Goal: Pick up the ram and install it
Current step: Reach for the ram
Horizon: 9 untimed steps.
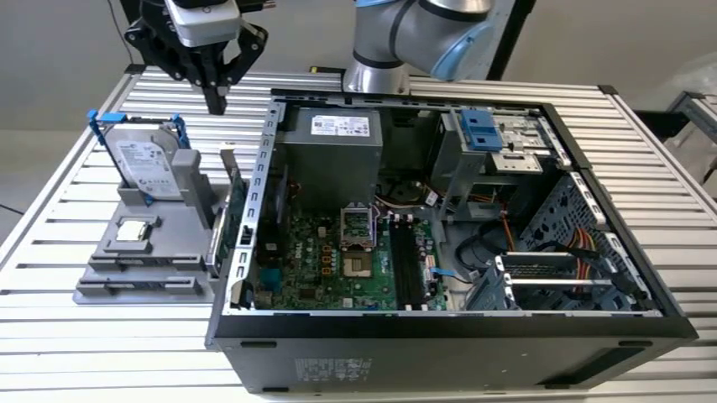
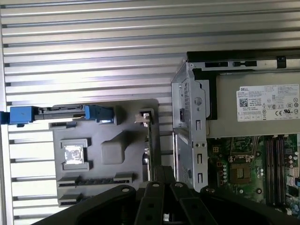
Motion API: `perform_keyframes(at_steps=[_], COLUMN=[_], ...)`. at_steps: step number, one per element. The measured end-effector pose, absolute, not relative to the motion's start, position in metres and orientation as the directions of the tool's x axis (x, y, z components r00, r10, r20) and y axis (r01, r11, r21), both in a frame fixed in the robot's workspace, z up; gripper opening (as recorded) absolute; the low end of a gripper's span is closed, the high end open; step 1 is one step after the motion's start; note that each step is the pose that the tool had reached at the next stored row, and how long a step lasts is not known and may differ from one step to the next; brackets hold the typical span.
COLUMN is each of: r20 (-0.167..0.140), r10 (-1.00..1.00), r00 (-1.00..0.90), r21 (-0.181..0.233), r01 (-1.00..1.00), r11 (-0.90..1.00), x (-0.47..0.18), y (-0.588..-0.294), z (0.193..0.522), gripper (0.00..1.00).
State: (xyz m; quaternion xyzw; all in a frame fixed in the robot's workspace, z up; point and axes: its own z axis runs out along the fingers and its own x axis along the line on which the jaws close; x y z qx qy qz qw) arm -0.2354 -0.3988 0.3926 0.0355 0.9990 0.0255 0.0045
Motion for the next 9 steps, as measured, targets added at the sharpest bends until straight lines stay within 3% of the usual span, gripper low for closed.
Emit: perform_keyframes(at_steps=[9], r20=[-0.007], r10=[0.071], r00=[-0.997], r21=[0.051], r01=[0.071], r11=[0.996], x=[-0.2436], y=[-0.3988], z=[0.3926], gripper=[0.00])
